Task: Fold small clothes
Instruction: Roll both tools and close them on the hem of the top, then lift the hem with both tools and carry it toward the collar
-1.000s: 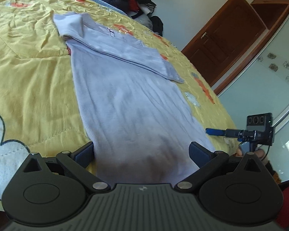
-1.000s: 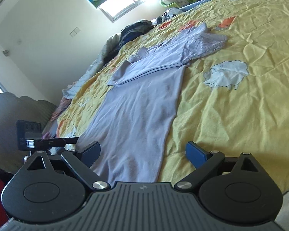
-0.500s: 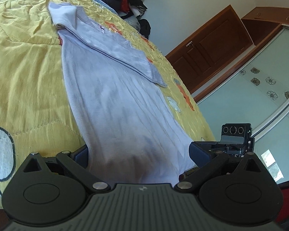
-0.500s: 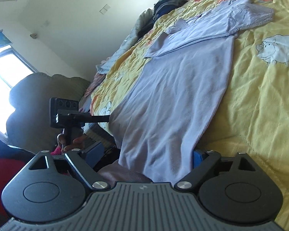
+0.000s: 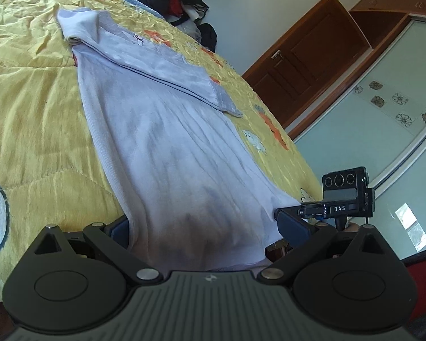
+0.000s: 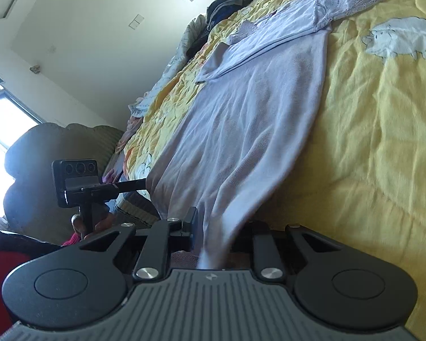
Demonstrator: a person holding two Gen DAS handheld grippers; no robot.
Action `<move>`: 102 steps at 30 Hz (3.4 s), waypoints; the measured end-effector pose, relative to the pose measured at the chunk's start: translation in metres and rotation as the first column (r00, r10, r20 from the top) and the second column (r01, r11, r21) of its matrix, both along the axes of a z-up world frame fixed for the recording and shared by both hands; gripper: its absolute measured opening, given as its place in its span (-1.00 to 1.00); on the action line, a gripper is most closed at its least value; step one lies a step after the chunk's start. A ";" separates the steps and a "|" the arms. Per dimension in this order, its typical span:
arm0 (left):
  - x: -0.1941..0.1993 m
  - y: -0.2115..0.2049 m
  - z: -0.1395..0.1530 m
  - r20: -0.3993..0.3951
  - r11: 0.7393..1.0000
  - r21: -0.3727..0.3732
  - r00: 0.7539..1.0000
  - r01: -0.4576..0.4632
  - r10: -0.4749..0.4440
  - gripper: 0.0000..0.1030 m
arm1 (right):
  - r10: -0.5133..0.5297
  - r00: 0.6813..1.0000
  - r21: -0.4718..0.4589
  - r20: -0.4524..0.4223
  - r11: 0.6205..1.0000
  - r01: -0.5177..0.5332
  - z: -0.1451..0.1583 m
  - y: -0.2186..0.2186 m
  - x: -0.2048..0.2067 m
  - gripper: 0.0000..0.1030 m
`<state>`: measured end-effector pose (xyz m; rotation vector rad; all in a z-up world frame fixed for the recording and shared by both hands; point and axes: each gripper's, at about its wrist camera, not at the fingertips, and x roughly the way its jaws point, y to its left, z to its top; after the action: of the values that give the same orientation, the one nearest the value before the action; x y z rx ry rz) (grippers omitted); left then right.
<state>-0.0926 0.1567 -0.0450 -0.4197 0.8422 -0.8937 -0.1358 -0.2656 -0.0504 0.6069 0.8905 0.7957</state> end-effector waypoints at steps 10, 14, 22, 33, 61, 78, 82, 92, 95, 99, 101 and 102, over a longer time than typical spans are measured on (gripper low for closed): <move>0.009 0.012 -0.008 -0.035 0.986 0.100 0.990 -0.132 0.136 -0.86 | -0.053 0.999 -0.003 -0.007 0.999 0.053 -0.003 0.007 -0.002 -0.80; 0.002 0.003 0.006 0.038 0.981 0.139 0.990 -0.136 0.132 -0.87 | -0.064 0.998 0.006 0.002 0.998 0.064 0.002 0.010 -0.004 -0.79; -0.006 0.002 0.045 0.158 0.985 0.049 0.975 -0.167 0.157 -0.88 | -0.070 0.994 0.042 0.080 0.997 0.067 0.028 0.012 -0.002 -0.80; 0.001 -0.002 0.042 0.132 0.983 0.072 0.979 -0.167 0.157 -0.91 | -0.117 0.988 0.059 0.101 0.992 0.111 0.035 0.010 0.011 -0.80; -0.002 -0.002 0.038 0.086 0.989 0.005 0.985 -0.149 0.148 -0.91 | -0.123 0.985 0.029 0.119 0.992 0.120 0.038 0.009 0.003 -0.80; 0.013 -0.025 0.069 0.210 0.977 0.026 0.956 -0.213 0.203 -0.96 | -0.168 0.963 0.041 0.211 0.986 0.163 0.071 0.011 0.024 -0.82; 0.019 -0.032 0.076 0.224 0.967 0.045 0.946 -0.249 0.233 -0.96 | -0.201 0.953 0.046 0.225 0.980 0.195 0.077 0.009 0.028 -0.83; 0.033 -0.041 0.099 0.253 0.957 0.070 0.933 -0.282 0.256 -0.97 | -0.231 0.946 0.060 0.227 0.973 0.223 0.082 0.004 0.046 -0.83; 0.041 -0.039 0.104 0.247 0.953 0.051 0.928 -0.299 0.278 -0.97 | -0.254 0.938 0.074 0.235 0.967 0.243 0.087 -0.001 0.054 -0.83; 0.052 -0.029 0.109 0.215 0.932 0.000 0.910 -0.363 0.355 -0.97 | -0.292 0.927 0.105 0.235 0.956 0.275 0.091 -0.009 0.065 -0.83; 0.057 -0.022 0.110 0.179 0.915 -0.044 0.897 -0.402 0.403 -0.97 | -0.312 0.921 0.115 0.232 0.949 0.292 0.092 -0.012 0.071 -0.83; 0.060 -0.019 0.111 0.161 0.908 -0.064 0.894 -0.414 0.419 -0.97 | -0.322 0.918 0.121 0.230 0.946 0.301 0.092 -0.014 0.075 -0.83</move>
<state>-0.0322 0.1381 0.0659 -0.5175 0.5506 -0.5318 -0.0612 -0.2801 0.0416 0.6860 0.5157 0.6034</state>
